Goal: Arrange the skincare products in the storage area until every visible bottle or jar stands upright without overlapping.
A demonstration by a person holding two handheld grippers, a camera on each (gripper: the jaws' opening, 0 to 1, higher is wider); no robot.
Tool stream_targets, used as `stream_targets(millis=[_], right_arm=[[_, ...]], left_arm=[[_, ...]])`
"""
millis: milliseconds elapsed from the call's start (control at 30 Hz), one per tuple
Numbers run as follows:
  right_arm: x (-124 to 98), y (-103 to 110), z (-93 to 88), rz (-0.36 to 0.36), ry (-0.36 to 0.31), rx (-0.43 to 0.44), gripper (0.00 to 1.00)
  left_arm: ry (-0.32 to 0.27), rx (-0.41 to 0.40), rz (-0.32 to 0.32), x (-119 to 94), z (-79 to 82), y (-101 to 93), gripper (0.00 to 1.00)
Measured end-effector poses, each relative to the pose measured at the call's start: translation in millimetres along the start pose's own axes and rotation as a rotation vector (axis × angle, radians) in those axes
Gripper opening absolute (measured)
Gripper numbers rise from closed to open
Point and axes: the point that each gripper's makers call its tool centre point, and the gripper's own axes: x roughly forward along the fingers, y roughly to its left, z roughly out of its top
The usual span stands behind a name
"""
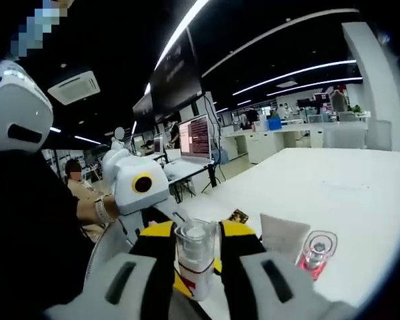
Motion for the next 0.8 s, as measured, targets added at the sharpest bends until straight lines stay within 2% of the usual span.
stream_targets(millis=[133,267,367,500,567,800], right_arm=[[-0.9,3.4,-3.6,0.013,0.008,-0.011,0.23],[-1.5,1.3,-7.7,-0.010,0.005,-0.008,0.22],[-1.1,-1.0,-8.9,-0.021,-0.002,0.027,0.22],[-0.5,-4.2,-12.8,-0.042,0.008,0.029,0.21],[0.2,-4.3,-13.9,-0.044,0.009,0.030,0.21],[-1.2,-12.0,-18.9,-0.081,0.023,0.003,0.20]], left_arm=[[0.011,0.042,-0.028,1.8,-1.9,-4.0,0.18],[0.026,0.055,-0.033,4.9,-4.3,-3.9,0.18],[0.026,0.012,-0.054,6.6,-5.4,-7.3,0.19],[0.031,0.040,-0.048,8.9,-9.5,-3.8,0.20],[0.034,0.010,-0.057,9.3,-11.2,-3.4,0.19],[0.029,-0.035,-0.008,9.7,-16.8,10.0,0.21]])
